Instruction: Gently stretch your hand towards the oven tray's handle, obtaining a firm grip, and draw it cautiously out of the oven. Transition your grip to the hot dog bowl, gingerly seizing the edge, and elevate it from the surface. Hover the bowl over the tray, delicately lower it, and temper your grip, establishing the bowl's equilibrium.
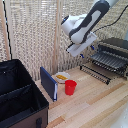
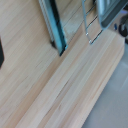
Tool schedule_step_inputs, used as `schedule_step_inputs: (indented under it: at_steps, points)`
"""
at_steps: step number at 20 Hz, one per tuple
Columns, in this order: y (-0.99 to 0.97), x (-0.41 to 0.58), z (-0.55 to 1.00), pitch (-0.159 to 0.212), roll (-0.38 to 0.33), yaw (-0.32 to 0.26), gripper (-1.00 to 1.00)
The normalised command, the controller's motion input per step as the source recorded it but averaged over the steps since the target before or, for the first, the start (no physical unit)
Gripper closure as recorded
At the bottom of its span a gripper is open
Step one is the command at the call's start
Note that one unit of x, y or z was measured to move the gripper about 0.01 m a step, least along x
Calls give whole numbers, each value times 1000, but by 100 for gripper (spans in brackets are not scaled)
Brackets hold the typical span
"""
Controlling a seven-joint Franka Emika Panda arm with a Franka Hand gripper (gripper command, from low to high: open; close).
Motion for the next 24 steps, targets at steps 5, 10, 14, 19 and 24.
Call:
schedule_step_inputs:
  at_steps: [5, 10, 14, 19, 24]
  points:
    - [304, 314, 119, -2, 276, -141, -100]
    - [242, 473, 2, -9, 249, -120, -100]
    - [105, 477, -93, 0, 230, -110, -100]
    - [0, 398, -242, -2, 189, -59, -100]
    - [22, 346, -267, 0, 194, -34, -100]
